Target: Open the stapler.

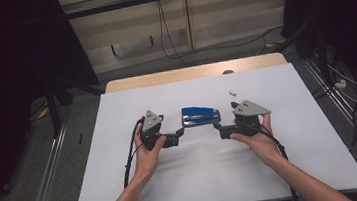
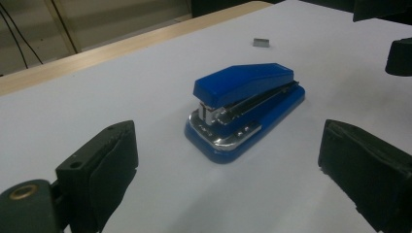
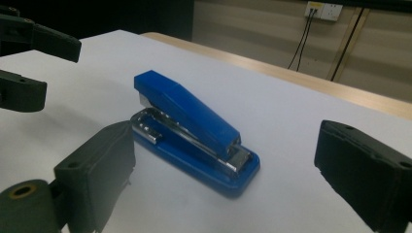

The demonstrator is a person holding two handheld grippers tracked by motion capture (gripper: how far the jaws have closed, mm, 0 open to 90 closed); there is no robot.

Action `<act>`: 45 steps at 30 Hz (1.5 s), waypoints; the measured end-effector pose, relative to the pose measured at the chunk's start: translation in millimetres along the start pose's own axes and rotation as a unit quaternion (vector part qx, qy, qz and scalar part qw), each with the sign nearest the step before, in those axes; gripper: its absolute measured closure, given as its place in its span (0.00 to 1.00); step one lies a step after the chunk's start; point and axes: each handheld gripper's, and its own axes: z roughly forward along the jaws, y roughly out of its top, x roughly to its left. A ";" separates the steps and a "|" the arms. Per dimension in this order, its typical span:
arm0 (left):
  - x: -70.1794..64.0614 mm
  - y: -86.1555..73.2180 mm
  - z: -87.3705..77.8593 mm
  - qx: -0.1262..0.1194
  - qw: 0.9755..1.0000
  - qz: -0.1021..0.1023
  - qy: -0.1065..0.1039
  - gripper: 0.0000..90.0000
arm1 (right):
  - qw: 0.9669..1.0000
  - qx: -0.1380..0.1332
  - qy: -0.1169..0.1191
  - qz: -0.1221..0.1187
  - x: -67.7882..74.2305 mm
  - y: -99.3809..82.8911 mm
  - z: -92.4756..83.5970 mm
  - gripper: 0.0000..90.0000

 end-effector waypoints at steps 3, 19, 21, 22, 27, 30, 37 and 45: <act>1.7 1.1 2.4 -0.008 1.000 0.002 0.010 0.08 | 1.000 0.004 0.001 -0.009 1.0 1.8 6.5 0.09; 5.6 21.3 20.4 -0.019 1.000 -0.004 0.014 0.07 | 0.999 0.013 0.029 -0.007 3.7 10.7 39.5 0.18; 8.4 24.5 23.8 -0.022 1.000 -0.002 0.016 0.07 | 0.999 0.012 0.031 -0.005 4.6 10.4 42.1 0.19; 9.6 25.4 25.7 -0.020 1.000 0.002 0.019 0.07 | 0.999 0.015 0.032 -0.008 5.2 10.1 43.4 0.18; 13.3 23.2 31.9 -0.014 1.000 0.009 0.018 0.07 | 0.999 0.031 0.028 -0.015 8.9 7.2 48.4 0.18; 17.2 20.8 32.7 -0.012 1.000 0.002 0.015 0.06 | 0.998 0.039 0.043 -0.015 10.9 6.1 49.2 0.25; 21.5 15.3 34.0 0.013 1.000 0.005 0.011 0.05 | 0.997 0.038 0.069 0.018 5.0 6.9 48.3 0.47; 24.6 9.9 37.1 0.035 0.999 0.011 0.000 0.05 | 0.995 0.043 0.093 0.018 9.1 5.9 50.9 0.73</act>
